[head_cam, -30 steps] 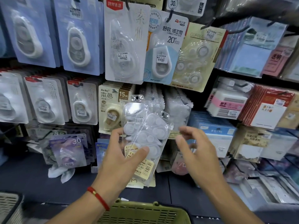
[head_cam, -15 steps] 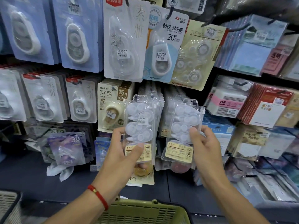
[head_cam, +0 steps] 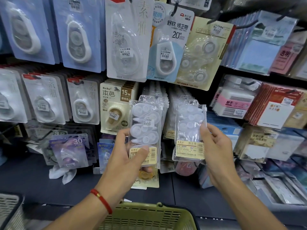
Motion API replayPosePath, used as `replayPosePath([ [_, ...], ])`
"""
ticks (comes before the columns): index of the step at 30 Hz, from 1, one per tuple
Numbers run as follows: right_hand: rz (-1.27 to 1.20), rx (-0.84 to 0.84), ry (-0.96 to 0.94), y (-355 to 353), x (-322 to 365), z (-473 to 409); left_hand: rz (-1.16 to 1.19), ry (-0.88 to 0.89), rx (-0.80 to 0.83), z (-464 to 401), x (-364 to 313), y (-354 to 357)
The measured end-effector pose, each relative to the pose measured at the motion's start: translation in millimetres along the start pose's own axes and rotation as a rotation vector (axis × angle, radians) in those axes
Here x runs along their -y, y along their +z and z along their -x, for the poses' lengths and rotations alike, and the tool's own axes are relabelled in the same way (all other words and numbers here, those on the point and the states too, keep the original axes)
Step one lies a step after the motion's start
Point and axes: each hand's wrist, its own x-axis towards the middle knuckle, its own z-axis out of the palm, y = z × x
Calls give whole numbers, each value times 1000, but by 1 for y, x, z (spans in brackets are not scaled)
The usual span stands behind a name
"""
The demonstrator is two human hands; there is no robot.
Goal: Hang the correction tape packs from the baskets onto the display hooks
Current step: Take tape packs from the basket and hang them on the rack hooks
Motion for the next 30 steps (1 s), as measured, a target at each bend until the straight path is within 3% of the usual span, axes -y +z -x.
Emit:
replayPosePath([
  [3,68,-18,3,-1,-1,2,5,1,9,-1,2,-1],
  [7,505,-115,-180,-2,5,7,15,-31,38,-3,3,-1],
  [9,466,-5,-206,4,5,12,34,-79,76,-3,3,0],
  [11,369,222,-105,14,1,20,60,-125,152,-2,3,4],
  [13,275,328,-33,22,-6,27,72,-153,225,0,1,8],
  [19,77,59,-16,20,-7,21,18,-155,171,-7,-5,19],
  [22,60,-34,6,13,-4,14,5,-149,231,-7,-6,26],
  [30,33,-31,36,0,-3,6,7,-166,282,-7,-5,32],
])
